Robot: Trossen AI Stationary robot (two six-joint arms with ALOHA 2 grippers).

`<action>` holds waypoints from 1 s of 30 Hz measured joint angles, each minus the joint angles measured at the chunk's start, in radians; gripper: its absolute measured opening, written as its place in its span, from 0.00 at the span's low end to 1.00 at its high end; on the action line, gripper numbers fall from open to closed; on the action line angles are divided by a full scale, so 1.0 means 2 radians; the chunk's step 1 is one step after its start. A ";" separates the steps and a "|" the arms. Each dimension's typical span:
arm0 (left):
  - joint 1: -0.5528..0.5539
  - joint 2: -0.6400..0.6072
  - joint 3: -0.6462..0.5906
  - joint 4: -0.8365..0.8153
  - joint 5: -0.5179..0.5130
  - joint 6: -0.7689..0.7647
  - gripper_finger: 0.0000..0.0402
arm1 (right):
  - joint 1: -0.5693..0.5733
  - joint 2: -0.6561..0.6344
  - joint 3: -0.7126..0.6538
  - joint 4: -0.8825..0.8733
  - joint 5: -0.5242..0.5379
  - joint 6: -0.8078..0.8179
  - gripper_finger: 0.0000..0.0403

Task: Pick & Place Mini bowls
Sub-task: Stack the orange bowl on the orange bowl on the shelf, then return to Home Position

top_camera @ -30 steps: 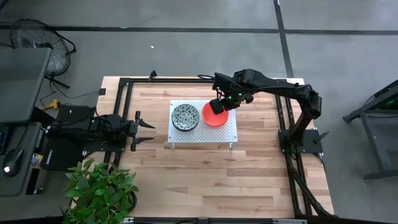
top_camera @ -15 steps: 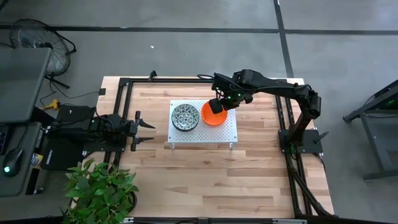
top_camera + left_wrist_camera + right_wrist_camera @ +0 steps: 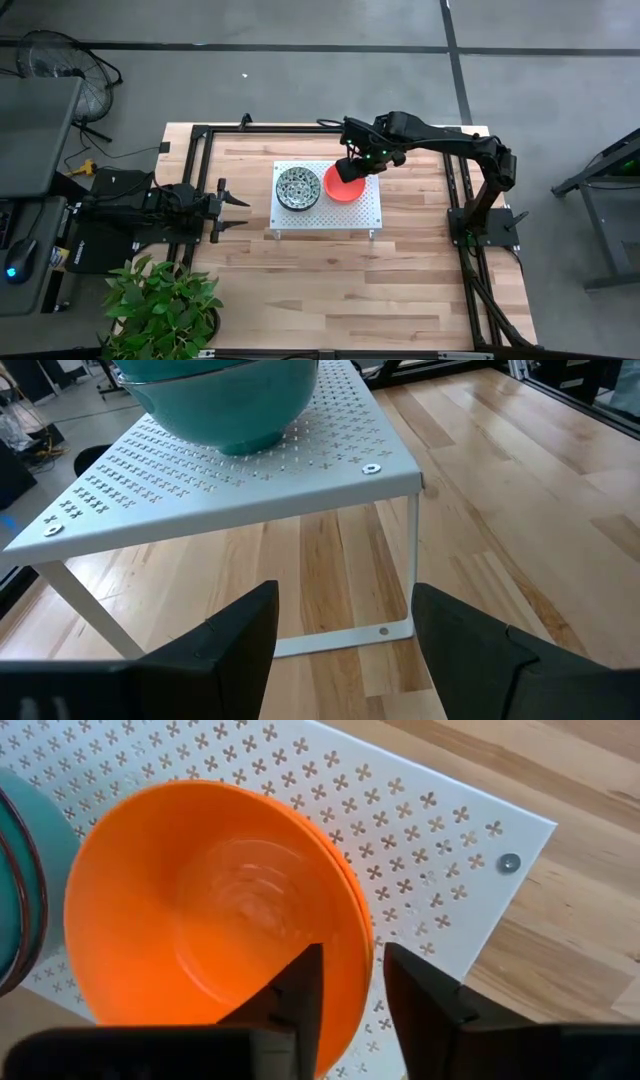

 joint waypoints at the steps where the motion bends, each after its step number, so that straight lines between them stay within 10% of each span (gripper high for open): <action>1: 0.000 0.000 0.000 0.000 0.000 0.000 0.56 | 0.000 -0.001 0.000 0.000 -0.002 -0.003 0.25; 13: 0.000 0.000 0.000 0.000 0.000 0.000 0.56 | -0.001 -0.052 0.002 0.000 0.007 -0.030 0.30; 30: 0.000 0.000 0.000 0.000 0.000 0.000 0.56 | 0.109 -0.125 0.001 0.011 0.150 -0.192 0.30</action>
